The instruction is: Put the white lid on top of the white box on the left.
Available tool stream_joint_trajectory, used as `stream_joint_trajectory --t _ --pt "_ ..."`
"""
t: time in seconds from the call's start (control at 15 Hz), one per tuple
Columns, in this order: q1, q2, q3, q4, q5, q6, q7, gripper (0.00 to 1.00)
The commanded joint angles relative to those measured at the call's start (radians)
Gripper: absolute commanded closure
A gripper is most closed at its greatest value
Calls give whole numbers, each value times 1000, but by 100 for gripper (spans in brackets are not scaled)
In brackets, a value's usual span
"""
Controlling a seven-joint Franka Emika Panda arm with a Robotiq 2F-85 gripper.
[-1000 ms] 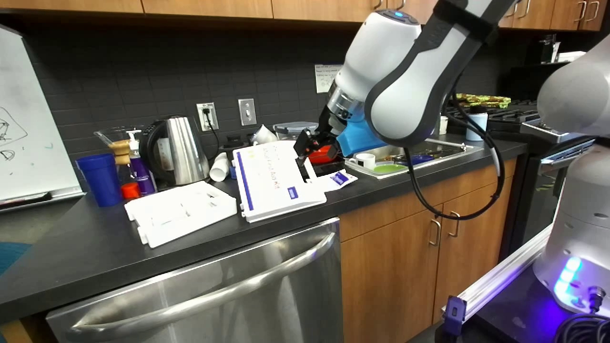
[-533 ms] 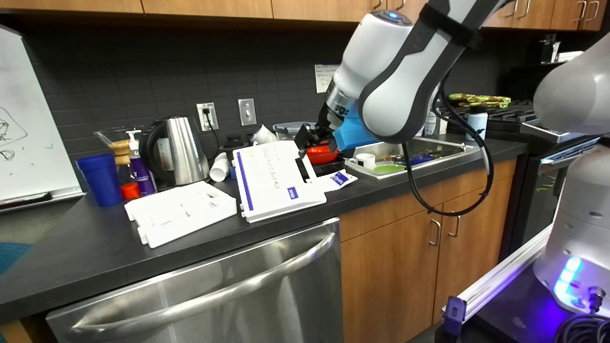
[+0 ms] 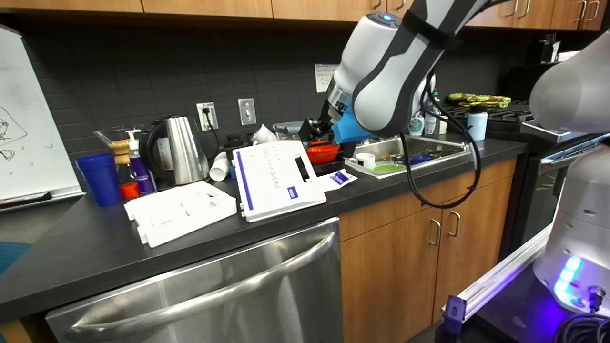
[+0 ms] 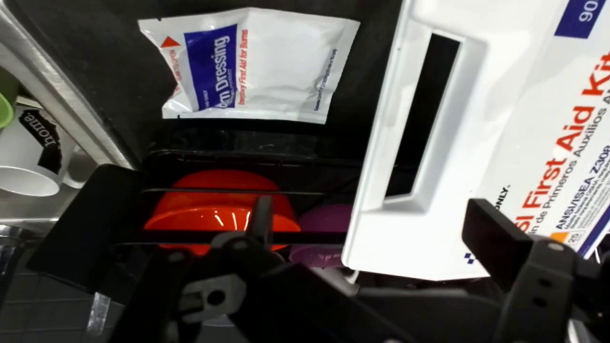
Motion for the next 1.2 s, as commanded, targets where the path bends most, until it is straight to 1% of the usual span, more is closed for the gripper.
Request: stream_joint_trajectory --t 0.0,0.2,0.47,0.73,0.93,1.13 --pt "-75 26 55 27 -27 -5 -13 0" --pt "-135 32 126 34 -32 -18 -9 0" --pt "-211 22 223 46 -30 -3 -8 0" --pt "-279 17 291 76 -30 5 -12 0" --pt "-344 12 344 98 -32 12 -15 0" --pt "-393 10 374 112 -42 8 -16 0"
